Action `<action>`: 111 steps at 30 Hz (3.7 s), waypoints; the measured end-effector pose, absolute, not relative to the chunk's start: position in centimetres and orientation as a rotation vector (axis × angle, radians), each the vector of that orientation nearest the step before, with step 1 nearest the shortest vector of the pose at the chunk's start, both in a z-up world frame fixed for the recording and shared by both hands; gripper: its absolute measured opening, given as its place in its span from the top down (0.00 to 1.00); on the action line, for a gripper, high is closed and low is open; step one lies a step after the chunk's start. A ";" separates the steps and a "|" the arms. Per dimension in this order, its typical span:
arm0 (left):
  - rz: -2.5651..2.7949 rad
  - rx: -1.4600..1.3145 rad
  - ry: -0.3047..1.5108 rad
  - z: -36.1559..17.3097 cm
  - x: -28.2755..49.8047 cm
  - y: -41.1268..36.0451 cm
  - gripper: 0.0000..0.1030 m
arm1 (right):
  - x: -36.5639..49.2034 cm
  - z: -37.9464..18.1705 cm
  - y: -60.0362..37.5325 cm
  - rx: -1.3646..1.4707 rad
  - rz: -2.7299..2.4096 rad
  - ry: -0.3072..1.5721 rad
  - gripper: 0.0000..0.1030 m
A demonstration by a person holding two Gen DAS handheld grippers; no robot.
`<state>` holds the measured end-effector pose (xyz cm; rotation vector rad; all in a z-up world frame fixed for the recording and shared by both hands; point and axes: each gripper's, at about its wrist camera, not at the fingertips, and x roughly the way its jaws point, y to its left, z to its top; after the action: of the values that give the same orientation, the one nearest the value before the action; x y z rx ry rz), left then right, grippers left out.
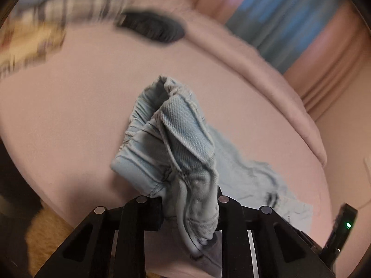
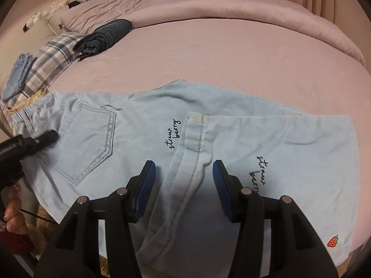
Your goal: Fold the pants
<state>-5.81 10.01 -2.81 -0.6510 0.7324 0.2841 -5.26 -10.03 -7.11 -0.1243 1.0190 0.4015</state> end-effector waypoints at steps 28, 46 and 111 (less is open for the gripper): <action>-0.349 0.011 0.927 -4.2 2.6 -16.2 0.70 | -7.0 -1.8 -30.2 0.305 0.016 0.891 0.49; -0.228 -0.241 0.896 0.7 -3.1 -6.7 0.17 | -7.0 -2.4 -25.0 0.216 0.152 0.948 0.39; -0.321 -0.357 1.083 -5.4 -2.8 -1.1 0.55 | -7.3 -8.8 -29.2 0.497 0.471 1.004 0.49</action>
<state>-2.84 -1.09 -5.42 -0.3567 1.0832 -0.3206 -7.27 -29.21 -8.84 0.4974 1.0045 0.4710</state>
